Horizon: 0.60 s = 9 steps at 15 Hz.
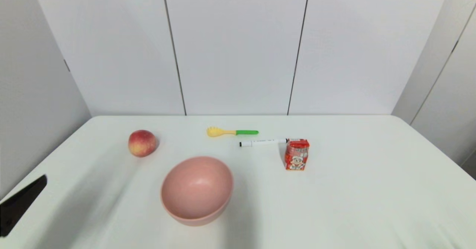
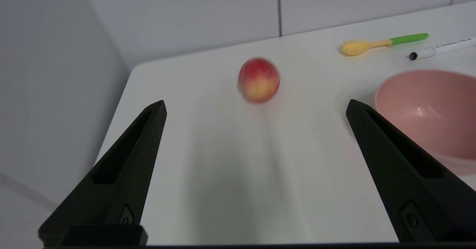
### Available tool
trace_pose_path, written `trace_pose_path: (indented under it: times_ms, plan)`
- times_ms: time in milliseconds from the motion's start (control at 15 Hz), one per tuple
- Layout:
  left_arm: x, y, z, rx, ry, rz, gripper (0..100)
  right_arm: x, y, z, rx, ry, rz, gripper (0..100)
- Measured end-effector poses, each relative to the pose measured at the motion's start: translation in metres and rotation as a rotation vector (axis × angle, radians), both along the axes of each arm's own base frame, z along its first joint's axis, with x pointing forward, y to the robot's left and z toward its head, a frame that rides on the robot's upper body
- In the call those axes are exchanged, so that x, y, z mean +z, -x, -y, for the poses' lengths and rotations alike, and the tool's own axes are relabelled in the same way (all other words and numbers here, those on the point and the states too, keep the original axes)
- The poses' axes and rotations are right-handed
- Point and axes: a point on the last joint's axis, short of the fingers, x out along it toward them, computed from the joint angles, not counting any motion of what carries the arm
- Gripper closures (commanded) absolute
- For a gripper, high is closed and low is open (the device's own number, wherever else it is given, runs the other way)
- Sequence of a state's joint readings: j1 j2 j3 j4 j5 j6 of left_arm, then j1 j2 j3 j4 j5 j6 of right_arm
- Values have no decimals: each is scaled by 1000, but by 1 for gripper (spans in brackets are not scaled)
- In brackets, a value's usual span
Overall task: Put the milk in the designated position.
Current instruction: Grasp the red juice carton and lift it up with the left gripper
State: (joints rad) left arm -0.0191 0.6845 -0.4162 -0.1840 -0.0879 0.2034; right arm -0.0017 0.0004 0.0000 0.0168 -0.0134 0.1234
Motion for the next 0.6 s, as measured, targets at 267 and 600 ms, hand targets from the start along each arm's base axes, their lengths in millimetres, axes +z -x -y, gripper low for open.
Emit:
trace_pose_path:
  times_ms: [267,600]
  plan:
    - [42,-106,24,-326,-96,-55,0,0,0,0,0,-1,0,0]
    - [32,-219,107,-663,-125,-80,0,0,0,0,0,0,0,0]
